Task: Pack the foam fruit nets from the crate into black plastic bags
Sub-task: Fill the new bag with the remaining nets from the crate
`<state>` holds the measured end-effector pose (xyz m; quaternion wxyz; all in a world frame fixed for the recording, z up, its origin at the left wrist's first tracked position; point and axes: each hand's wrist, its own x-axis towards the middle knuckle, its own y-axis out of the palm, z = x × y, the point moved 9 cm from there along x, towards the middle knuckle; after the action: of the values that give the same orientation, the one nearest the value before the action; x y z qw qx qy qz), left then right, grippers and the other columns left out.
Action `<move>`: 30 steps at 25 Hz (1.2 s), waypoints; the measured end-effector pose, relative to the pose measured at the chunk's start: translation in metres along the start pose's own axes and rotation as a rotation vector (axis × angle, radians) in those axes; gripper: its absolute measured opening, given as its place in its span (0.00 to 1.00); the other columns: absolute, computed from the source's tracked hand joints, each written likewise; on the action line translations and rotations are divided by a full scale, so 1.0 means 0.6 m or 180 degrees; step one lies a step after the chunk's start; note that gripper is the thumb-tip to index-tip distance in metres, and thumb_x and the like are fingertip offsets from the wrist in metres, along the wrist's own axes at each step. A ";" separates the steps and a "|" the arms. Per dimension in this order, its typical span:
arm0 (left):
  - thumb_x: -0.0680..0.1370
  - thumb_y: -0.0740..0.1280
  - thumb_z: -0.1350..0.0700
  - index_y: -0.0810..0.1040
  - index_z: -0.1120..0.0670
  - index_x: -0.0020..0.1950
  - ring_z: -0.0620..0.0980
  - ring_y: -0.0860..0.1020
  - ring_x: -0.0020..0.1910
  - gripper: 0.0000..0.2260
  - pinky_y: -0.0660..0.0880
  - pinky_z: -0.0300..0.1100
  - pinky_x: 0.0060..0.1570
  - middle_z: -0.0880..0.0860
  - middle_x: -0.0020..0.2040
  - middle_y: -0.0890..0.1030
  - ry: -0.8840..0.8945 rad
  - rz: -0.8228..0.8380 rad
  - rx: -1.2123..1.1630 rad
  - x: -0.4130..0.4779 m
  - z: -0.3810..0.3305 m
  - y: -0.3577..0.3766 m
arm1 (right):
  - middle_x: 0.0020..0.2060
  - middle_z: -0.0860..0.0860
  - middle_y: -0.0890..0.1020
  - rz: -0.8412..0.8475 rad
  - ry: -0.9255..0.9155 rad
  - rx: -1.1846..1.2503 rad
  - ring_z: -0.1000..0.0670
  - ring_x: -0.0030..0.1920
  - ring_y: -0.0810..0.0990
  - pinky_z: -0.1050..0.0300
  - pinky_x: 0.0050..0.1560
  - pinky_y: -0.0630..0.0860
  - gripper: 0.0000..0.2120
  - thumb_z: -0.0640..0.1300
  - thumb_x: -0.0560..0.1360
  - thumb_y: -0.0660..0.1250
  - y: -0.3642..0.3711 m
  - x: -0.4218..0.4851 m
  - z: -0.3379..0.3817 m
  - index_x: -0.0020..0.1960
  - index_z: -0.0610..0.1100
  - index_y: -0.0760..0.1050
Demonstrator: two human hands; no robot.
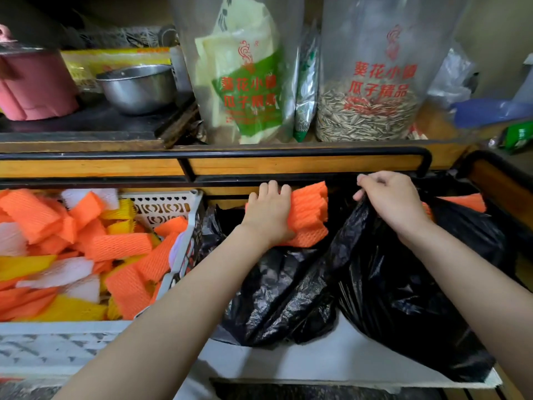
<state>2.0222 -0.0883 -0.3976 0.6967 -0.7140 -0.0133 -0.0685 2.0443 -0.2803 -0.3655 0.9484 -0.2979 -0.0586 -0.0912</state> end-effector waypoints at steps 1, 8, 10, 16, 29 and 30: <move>0.71 0.71 0.47 0.62 0.57 0.68 0.58 0.64 0.66 0.32 0.64 0.51 0.62 0.57 0.65 0.66 -0.0003 0.0078 0.0154 0.006 0.000 0.010 | 0.32 0.54 0.80 -0.0007 -0.0045 -0.0002 0.53 0.37 0.75 0.58 0.42 0.65 0.16 0.48 0.77 0.62 0.003 -0.001 0.007 0.32 0.47 0.78; 0.82 0.55 0.48 0.62 0.53 0.74 0.59 0.68 0.68 0.21 0.66 0.53 0.65 0.59 0.67 0.71 0.0537 0.1042 -0.0865 -0.004 -0.025 0.074 | 0.33 0.57 0.80 0.0048 -0.0240 -0.0004 0.52 0.41 0.77 0.58 0.45 0.68 0.12 0.48 0.77 0.61 0.023 0.005 0.034 0.39 0.47 0.78; 0.81 0.52 0.44 0.61 0.50 0.75 0.55 0.64 0.71 0.23 0.62 0.52 0.68 0.55 0.69 0.69 0.0555 0.0521 -0.1166 -0.014 -0.034 0.030 | 0.36 0.54 0.81 0.0013 -0.0293 0.0059 0.52 0.45 0.78 0.59 0.46 0.68 0.10 0.47 0.78 0.61 0.023 0.008 0.038 0.44 0.44 0.78; 0.76 0.63 0.40 0.58 0.51 0.75 0.56 0.67 0.69 0.31 0.66 0.50 0.66 0.55 0.70 0.68 0.0848 0.1419 -0.0501 -0.068 -0.051 0.075 | 0.40 0.53 0.82 0.0009 -0.0254 0.0061 0.50 0.50 0.78 0.59 0.48 0.68 0.11 0.48 0.79 0.60 0.032 0.013 0.031 0.48 0.44 0.78; 0.75 0.57 0.51 0.77 0.54 0.48 0.53 0.75 0.44 0.12 0.66 0.44 0.47 0.51 0.43 0.77 0.0930 -0.1039 -0.0032 -0.181 0.079 -0.043 | 0.52 0.44 0.75 -0.0298 -0.2397 -0.1566 0.41 0.54 0.71 0.49 0.53 0.67 0.14 0.39 0.72 0.67 0.136 -0.148 0.217 0.57 0.42 0.73; 0.74 0.57 0.51 0.77 0.54 0.47 0.53 0.75 0.43 0.12 0.65 0.45 0.47 0.51 0.42 0.77 0.0822 -0.1096 -0.0005 -0.198 0.117 -0.046 | 0.51 0.45 0.75 -0.0108 -0.2529 -0.1455 0.42 0.53 0.72 0.50 0.52 0.67 0.13 0.39 0.72 0.67 0.167 -0.166 0.237 0.56 0.42 0.73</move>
<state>1.9068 -0.0082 -0.3854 0.6700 -0.6870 -0.0456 -0.2775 1.9600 -0.1042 -0.3216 0.7608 -0.5103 -0.4010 0.0040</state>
